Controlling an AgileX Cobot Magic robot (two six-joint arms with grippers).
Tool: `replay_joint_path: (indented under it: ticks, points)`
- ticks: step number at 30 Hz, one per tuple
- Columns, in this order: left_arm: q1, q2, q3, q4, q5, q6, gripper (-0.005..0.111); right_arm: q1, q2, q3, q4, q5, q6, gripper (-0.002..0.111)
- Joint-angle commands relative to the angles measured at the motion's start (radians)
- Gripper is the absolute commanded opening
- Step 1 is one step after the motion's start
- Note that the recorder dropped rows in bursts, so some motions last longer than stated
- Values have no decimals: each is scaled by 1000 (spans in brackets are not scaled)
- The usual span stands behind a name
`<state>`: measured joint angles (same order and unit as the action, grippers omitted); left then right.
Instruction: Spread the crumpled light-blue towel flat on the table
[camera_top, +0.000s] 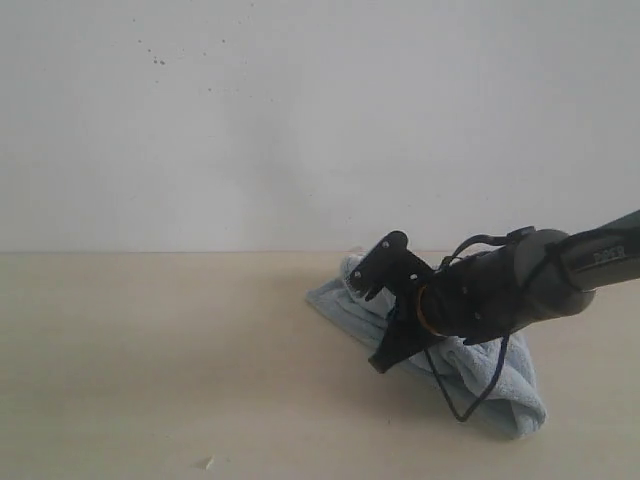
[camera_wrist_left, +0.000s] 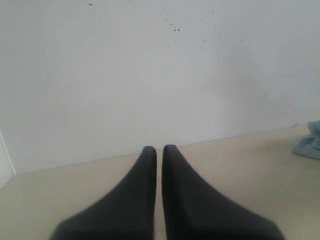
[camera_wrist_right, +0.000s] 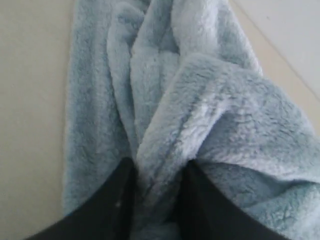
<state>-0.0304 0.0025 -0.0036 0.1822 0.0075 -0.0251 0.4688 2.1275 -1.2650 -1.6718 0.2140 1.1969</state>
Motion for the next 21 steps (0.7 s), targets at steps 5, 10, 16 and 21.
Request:
replay_joint_path:
  ticks: [5, 10, 16, 21]
  points:
    - [1, -2, 4, -9, 8, 1, 4, 1, -46, -7, 49, 318, -3, 0]
    - [1, -2, 4, -9, 8, 1, 4, -13, -183, 50, 52, 308, 40, 0]
    - [1, -2, 4, -9, 8, 1, 4, -113, -371, 198, 50, 307, 87, 0]
    - [1, -2, 4, -9, 8, 1, 4, -295, -482, 350, 59, 282, 113, 0]
